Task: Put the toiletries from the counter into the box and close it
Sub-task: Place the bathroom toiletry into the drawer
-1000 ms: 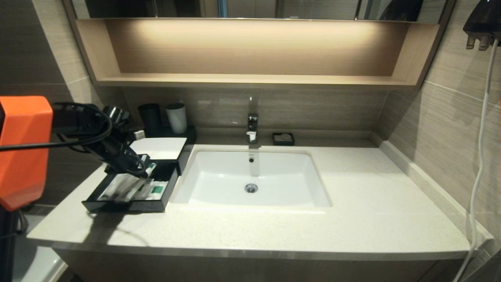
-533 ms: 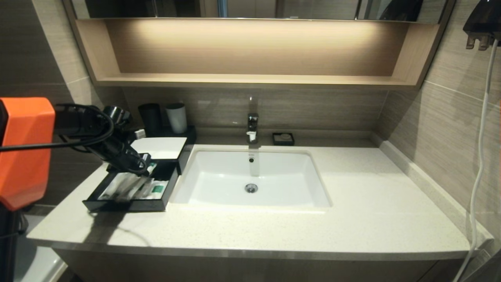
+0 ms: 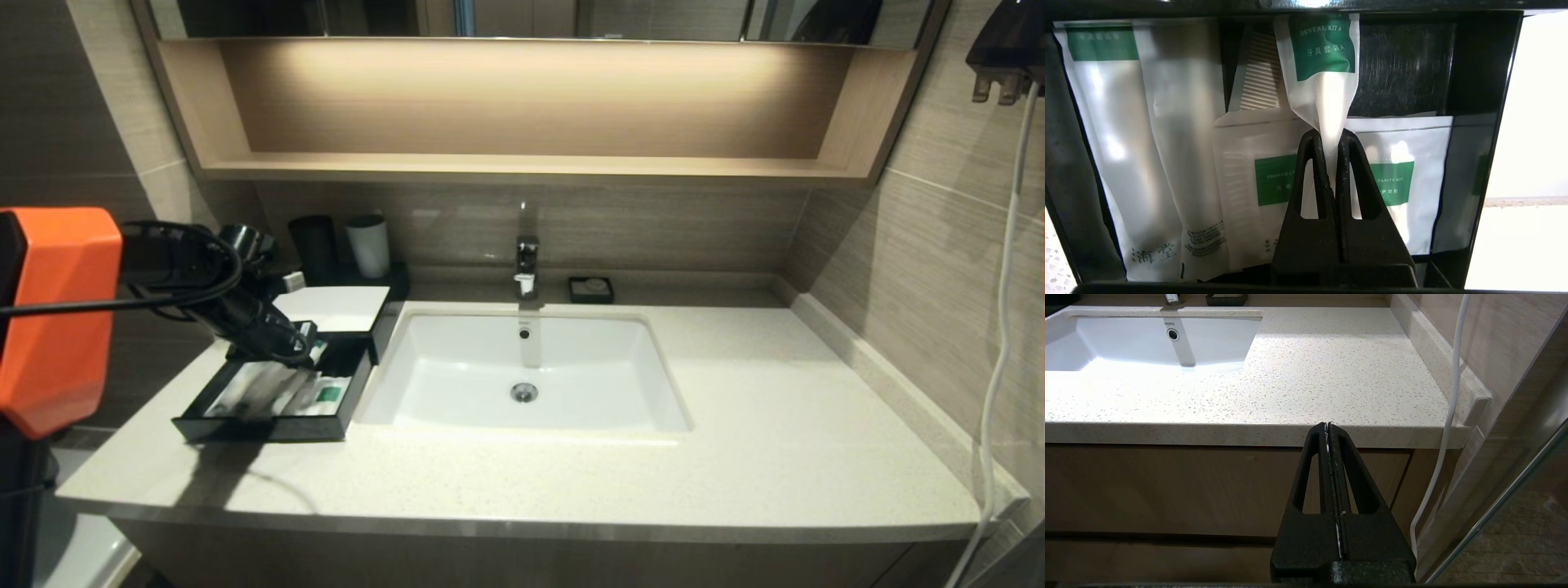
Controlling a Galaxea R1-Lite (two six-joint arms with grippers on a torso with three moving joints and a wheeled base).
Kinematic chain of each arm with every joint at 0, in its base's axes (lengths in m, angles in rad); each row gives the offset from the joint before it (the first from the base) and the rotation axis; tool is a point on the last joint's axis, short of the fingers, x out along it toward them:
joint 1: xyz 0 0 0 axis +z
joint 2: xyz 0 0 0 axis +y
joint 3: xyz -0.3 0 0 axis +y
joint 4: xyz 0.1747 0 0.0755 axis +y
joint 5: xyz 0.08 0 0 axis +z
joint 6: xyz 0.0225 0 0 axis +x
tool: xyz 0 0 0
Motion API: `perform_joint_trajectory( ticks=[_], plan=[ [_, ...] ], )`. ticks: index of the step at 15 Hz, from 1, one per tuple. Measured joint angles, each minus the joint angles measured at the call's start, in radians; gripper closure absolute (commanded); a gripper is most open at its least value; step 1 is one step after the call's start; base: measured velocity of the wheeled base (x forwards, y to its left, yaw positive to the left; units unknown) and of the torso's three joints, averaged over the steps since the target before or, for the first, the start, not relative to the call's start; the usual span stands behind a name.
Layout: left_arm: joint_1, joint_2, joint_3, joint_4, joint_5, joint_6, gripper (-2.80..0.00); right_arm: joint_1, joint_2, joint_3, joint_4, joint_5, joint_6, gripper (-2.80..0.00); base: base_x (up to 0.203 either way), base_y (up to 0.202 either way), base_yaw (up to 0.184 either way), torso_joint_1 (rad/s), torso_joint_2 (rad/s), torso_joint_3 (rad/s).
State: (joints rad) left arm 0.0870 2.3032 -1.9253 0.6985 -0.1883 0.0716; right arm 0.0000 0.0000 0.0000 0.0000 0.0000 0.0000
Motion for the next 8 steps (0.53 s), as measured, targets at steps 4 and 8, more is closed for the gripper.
perform_joint_trajectory(
  ticks=[4, 8],
  plan=[
    [-0.002, 0.004, 0.000, -0.016, -0.001, 0.000, 0.00, 0.000, 0.000, 0.000, 0.000, 0.000, 0.000, 0.00, 0.000, 0.000, 0.000, 0.000, 0.00, 0.000],
    [-0.003, 0.012, 0.000, -0.028, -0.001, -0.017, 0.00, 0.000, 0.000, 0.000, 0.000, 0.000, 0.000, 0.00, 0.000, 0.000, 0.000, 0.000, 0.00, 0.000]
  ],
)
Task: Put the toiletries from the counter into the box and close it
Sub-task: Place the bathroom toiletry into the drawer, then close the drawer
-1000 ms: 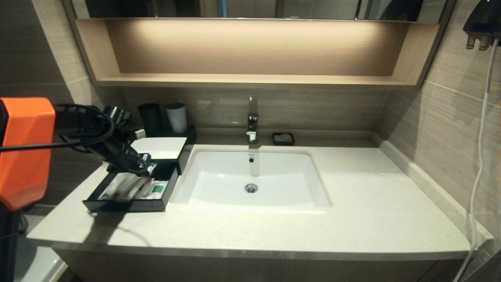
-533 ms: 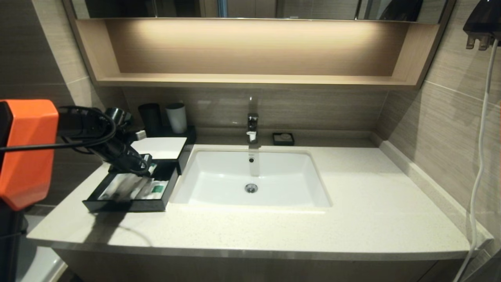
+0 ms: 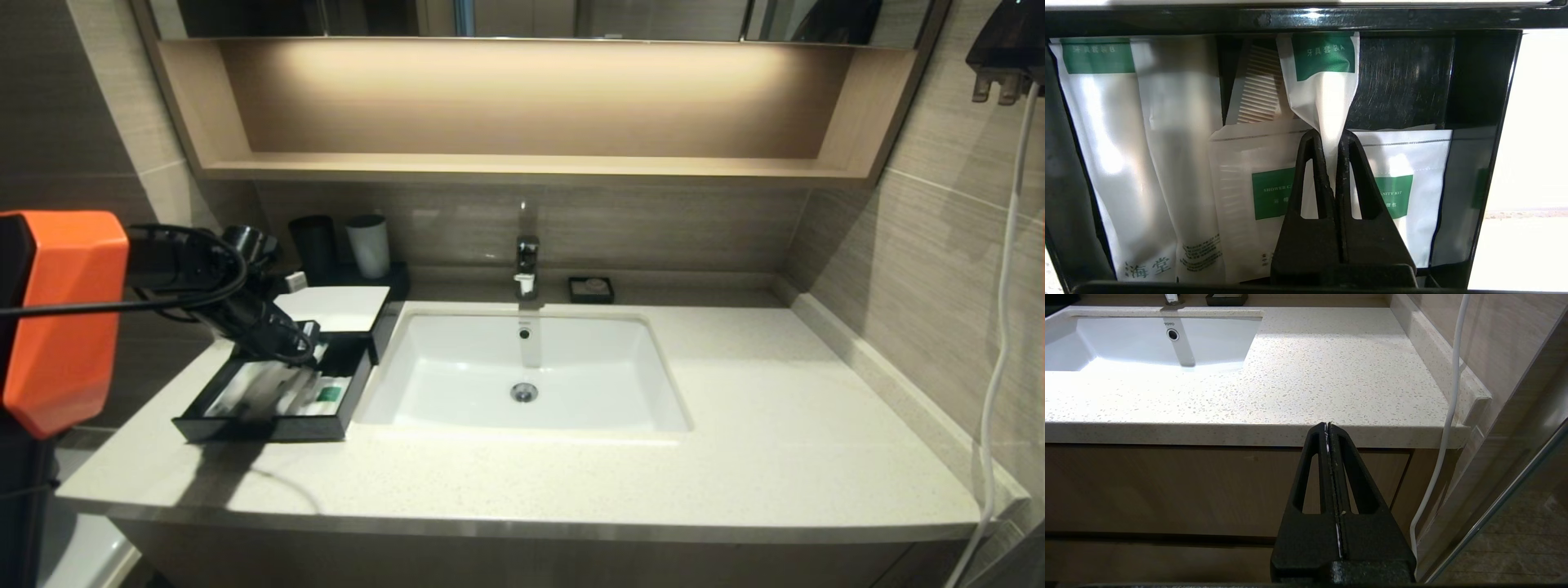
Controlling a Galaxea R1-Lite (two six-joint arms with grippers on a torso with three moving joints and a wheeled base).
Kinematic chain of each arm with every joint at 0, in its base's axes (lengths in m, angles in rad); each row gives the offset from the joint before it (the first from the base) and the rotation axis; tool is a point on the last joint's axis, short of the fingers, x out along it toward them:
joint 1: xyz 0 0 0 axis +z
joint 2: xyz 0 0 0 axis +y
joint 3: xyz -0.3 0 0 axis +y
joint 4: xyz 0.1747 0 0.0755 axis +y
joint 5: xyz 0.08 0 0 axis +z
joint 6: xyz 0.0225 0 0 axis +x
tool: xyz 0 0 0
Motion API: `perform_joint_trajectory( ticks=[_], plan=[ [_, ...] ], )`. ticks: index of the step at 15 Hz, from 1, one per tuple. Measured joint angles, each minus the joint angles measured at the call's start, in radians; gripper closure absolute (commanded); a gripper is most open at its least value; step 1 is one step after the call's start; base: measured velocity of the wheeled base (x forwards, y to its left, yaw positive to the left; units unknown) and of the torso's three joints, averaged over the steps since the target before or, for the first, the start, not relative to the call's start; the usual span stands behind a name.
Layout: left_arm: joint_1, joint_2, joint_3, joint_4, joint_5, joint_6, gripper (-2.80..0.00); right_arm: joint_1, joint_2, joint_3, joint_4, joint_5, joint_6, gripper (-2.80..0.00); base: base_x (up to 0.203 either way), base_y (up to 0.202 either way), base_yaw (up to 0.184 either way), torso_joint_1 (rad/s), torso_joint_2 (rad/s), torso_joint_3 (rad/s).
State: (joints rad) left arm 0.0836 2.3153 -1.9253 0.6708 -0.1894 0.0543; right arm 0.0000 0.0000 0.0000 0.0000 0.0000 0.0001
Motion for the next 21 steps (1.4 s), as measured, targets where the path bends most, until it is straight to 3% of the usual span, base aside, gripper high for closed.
perform_joint_trajectory(
  ticks=[6, 7, 8, 17, 21],
  plan=[
    [-0.004, 0.002, 0.000, 0.002, -0.005, -0.006, 0.00, 0.000, 0.000, 0.000, 0.000, 0.000, 0.000, 0.00, 0.000, 0.000, 0.000, 0.000, 0.00, 0.000],
    [-0.004, 0.002, 0.000, 0.003, -0.005, -0.006, -1.59, 0.000, 0.000, 0.000, 0.000, 0.000, 0.000, 0.00, 0.000, 0.000, 0.000, 0.000, 0.00, 0.000],
    [-0.004, 0.002, 0.000, 0.004, -0.006, -0.006, -2.80, 0.000, 0.000, 0.000, 0.000, 0.000, 0.000, 0.00, 0.000, 0.000, 0.000, 0.000, 0.00, 0.000],
    [-0.003, -0.014, 0.000, 0.021, -0.002, -0.033, -2.80, 0.000, 0.000, 0.000, 0.000, 0.000, 0.000, 0.00, 0.000, 0.000, 0.000, 0.000, 0.00, 0.000],
    [-0.003, -0.052, 0.001, 0.080, -0.001, -0.046, -2.80, 0.000, 0.000, 0.000, 0.000, 0.000, 0.000, 0.00, 0.000, 0.000, 0.000, 0.000, 0.00, 0.000]
  ],
)
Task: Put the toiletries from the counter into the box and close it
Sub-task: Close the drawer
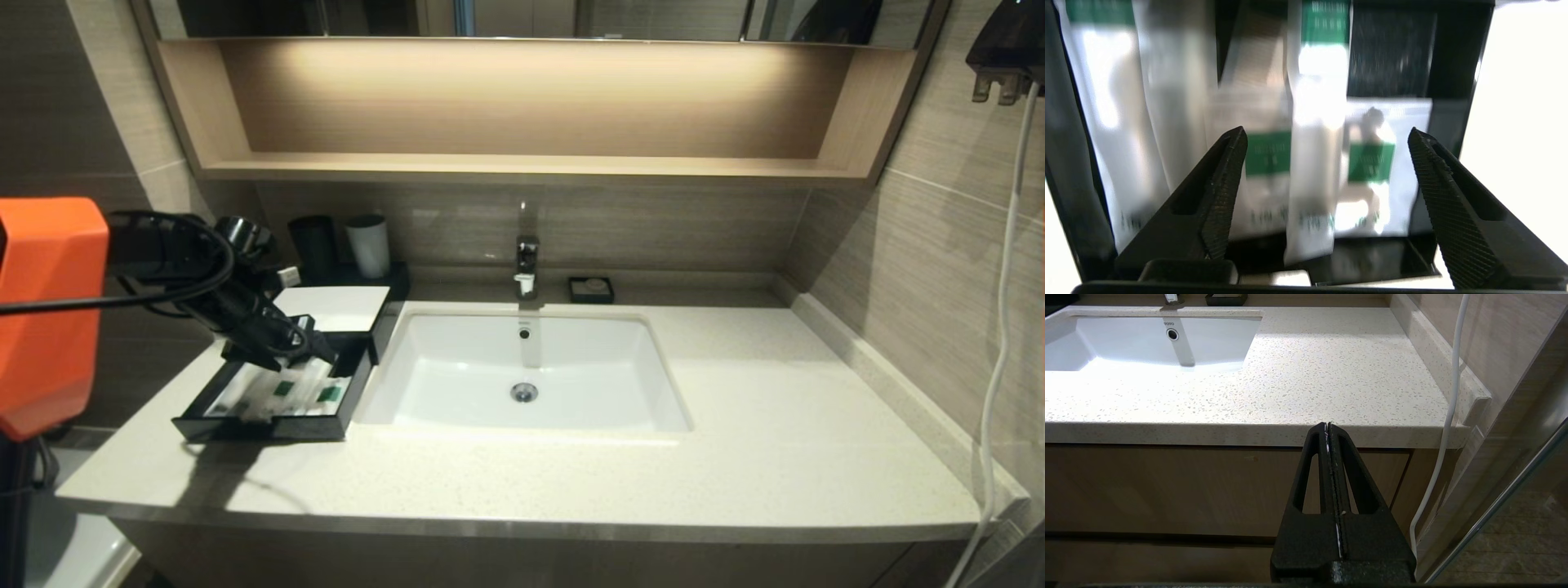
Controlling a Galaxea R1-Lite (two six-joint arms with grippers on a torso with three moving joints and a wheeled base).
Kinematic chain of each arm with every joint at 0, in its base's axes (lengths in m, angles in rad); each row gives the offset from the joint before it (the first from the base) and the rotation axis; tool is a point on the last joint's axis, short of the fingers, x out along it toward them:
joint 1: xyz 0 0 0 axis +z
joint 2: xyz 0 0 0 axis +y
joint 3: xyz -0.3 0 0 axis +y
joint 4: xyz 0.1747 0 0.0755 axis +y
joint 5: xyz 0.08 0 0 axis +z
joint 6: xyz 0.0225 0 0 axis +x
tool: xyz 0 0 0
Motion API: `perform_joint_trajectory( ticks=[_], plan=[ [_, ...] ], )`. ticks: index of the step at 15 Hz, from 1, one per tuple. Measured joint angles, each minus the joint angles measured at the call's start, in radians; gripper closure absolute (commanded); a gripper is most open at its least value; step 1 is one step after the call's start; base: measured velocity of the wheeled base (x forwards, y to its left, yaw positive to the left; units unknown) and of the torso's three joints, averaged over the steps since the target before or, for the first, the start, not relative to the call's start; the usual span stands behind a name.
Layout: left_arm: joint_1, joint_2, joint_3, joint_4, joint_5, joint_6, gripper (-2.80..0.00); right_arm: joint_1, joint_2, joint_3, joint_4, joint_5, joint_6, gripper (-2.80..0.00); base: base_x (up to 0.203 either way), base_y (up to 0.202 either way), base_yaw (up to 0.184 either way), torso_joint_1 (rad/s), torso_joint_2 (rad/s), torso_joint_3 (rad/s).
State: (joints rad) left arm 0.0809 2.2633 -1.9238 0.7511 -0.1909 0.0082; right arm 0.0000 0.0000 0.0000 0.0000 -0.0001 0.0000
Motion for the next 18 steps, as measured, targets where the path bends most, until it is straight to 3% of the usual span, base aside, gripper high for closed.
perform_joint_trajectory(
  ticks=[5, 6, 10, 18],
  plan=[
    [0.000, -0.071, 0.008, 0.072, 0.004, -0.004, -2.80, 0.000, 0.000, 0.000, 0.000, 0.000, 0.000, 0.00, 0.000, 0.000, 0.000, 0.000, 0.00, 0.000],
    [0.000, -0.086, 0.010, 0.076, 0.005, -0.004, 0.00, 0.000, 0.000, 0.000, 0.000, 0.000, 0.000, 0.00, 0.000, 0.000, 0.000, 0.000, 0.00, 0.000],
    [0.000, -0.148, 0.059, 0.076, 0.008, -0.001, 0.00, 0.000, 0.000, 0.000, 0.000, 0.000, 0.000, 0.00, 0.000, 0.000, 0.000, 0.000, 0.00, 0.000],
    [-0.013, -0.280, 0.297, 0.075, 0.007, 0.005, 0.00, 0.000, 0.000, 0.000, 0.000, 0.000, 0.000, 0.00, 0.000, 0.000, 0.000, 0.000, 0.00, 0.000]
  ],
)
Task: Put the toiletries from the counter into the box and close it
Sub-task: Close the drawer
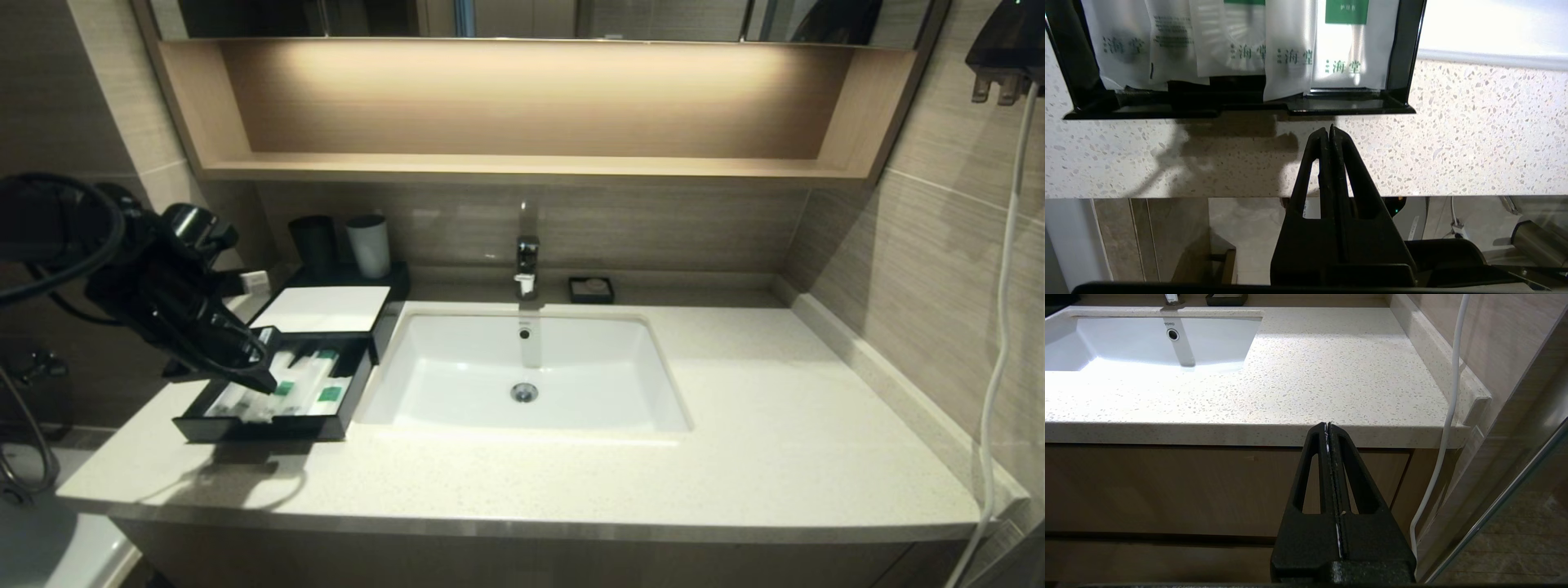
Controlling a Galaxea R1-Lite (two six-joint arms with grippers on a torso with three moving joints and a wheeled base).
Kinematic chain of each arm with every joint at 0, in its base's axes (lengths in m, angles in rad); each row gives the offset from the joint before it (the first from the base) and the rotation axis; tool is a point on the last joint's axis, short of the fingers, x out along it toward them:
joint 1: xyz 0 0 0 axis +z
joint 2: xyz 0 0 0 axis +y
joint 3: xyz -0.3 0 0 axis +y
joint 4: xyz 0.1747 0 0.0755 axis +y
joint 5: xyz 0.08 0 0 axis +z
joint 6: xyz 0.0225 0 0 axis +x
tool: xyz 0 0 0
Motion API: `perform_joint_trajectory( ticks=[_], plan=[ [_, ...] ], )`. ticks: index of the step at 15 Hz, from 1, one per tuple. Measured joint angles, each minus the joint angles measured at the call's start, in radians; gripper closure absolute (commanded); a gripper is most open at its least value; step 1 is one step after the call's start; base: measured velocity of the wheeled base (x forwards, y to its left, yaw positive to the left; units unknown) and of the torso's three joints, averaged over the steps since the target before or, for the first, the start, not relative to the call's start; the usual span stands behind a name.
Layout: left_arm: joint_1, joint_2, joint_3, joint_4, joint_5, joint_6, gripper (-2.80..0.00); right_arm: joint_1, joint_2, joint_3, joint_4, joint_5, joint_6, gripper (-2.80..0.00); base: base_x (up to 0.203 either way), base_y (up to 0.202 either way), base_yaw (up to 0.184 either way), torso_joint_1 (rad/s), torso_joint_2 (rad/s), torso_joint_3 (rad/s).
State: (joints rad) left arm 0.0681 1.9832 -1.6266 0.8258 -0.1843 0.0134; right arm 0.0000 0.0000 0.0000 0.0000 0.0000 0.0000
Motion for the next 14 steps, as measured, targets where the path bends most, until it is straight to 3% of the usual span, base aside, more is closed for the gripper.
perform_joint_trajectory(
  ticks=[14],
  plan=[
    [-0.015, 0.033, 0.069, -0.012, 0.008, -0.053, 0.00, 0.000, 0.000, 0.000, 0.000, 0.000, 0.000, 0.00, 0.000, 0.000, 0.000, 0.000, 0.00, 0.000]
  ],
)
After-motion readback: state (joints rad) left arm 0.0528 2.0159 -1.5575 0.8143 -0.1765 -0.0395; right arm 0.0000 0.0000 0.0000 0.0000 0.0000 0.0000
